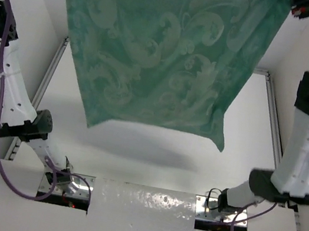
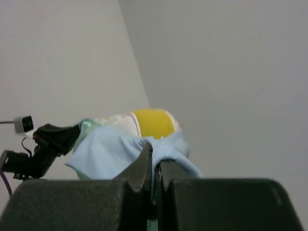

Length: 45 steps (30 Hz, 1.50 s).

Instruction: Put the pillow into the pillowcase

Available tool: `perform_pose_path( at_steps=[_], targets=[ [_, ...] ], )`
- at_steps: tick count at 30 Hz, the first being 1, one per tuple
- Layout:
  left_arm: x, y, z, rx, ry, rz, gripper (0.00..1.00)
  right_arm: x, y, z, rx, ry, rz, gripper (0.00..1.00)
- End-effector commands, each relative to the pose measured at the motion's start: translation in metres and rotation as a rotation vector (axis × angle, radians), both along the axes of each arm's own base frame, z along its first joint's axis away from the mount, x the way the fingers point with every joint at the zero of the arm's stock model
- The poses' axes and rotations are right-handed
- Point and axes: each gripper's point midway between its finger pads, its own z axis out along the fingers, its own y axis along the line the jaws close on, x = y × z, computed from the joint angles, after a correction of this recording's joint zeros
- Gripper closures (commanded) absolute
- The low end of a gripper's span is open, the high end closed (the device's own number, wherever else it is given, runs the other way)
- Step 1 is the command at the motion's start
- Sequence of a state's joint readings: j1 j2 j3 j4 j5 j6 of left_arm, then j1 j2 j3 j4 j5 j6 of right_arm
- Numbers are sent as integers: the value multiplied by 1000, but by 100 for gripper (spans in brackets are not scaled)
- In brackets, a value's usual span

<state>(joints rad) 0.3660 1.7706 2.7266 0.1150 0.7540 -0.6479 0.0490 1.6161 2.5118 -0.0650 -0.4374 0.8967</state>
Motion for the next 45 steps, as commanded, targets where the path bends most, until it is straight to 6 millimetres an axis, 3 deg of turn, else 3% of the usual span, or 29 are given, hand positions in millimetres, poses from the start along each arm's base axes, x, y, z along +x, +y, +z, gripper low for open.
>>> perform_pose_path(
  at_steps=[1,2,5,6,7,9,10,11,13,14,15,16,18,19,20,21,22,25,27,28,30,31,32,33,36,37,39,41,45],
  targets=[
    [46,-19,-60,-6,233,12,100,19,2,-83,12,229,29,100],
    [57,-10,-61,-65,246,27,100,10,-17,-94,174,92,-5,100],
    [-38,-9,41,-39,-222,61,100,-12,-30,-10,74,-10,-167,100],
    [-62,-19,45,10,-253,69,100,-57,-28,55,93,-218,-133,100],
    [-51,-27,28,50,-166,24,100,-63,-27,58,84,-217,-132,100],
    [44,-43,-74,22,297,-47,100,13,-7,-36,-68,187,-74,100],
    [69,-37,-98,33,333,22,100,7,-1,-67,-103,275,-60,100],
    [83,-25,-103,-27,364,50,100,69,2,-142,-40,346,-31,100],
    [39,-18,-15,-57,68,35,100,13,-26,-64,163,42,-103,100],
    [-32,-15,40,-44,-214,86,100,-64,-36,25,148,-125,-163,100],
    [-45,-13,46,-42,-244,110,100,-71,-36,44,108,-170,-196,100],
    [-42,-16,38,-18,-194,103,100,-43,-31,41,75,-140,-189,100],
    [41,-41,-66,107,215,39,100,-7,-16,-23,-61,118,-157,100],
    [64,-45,-98,84,314,43,100,-29,-14,-45,-58,183,-126,100],
    [90,-34,-110,12,356,78,100,39,-13,-121,9,254,-112,100],
    [76,-30,-77,-30,288,50,100,20,-30,-94,166,129,-135,100],
    [14,-26,4,-21,-26,72,100,-19,-41,-25,107,-43,-240,100],
    [-42,-29,38,-4,-208,87,100,-52,-42,42,87,-121,-255,100],
    [38,-47,-54,84,178,30,100,-24,-29,-5,-14,46,-224,100],
    [82,-54,-105,59,343,26,100,67,-25,-114,-29,302,-213,100],
    [80,-37,-68,-48,268,52,100,12,-39,-86,172,95,-186,100],
    [62,-29,-36,-50,143,67,100,-48,-48,-13,169,-47,-236,100],
    [8,-30,16,-50,-84,96,100,-20,-53,2,114,-40,-314,100],
    [0,-32,18,-37,-99,92,100,-31,-52,21,87,-79,-326,100],
    [91,-53,-95,39,319,75,100,-17,-36,-35,-8,127,-260,100],
    [107,-47,-111,-1,384,96,100,46,-32,-112,20,232,-235,100],
    [105,-46,-82,-17,296,59,100,35,-48,-93,114,122,-296,100],
    [86,-57,-56,10,163,64,100,-2,-56,-17,86,4,-355,100],
    [170,-74,-137,22,367,108,100,59,-64,-19,129,-19,-411,100]
  ],
)
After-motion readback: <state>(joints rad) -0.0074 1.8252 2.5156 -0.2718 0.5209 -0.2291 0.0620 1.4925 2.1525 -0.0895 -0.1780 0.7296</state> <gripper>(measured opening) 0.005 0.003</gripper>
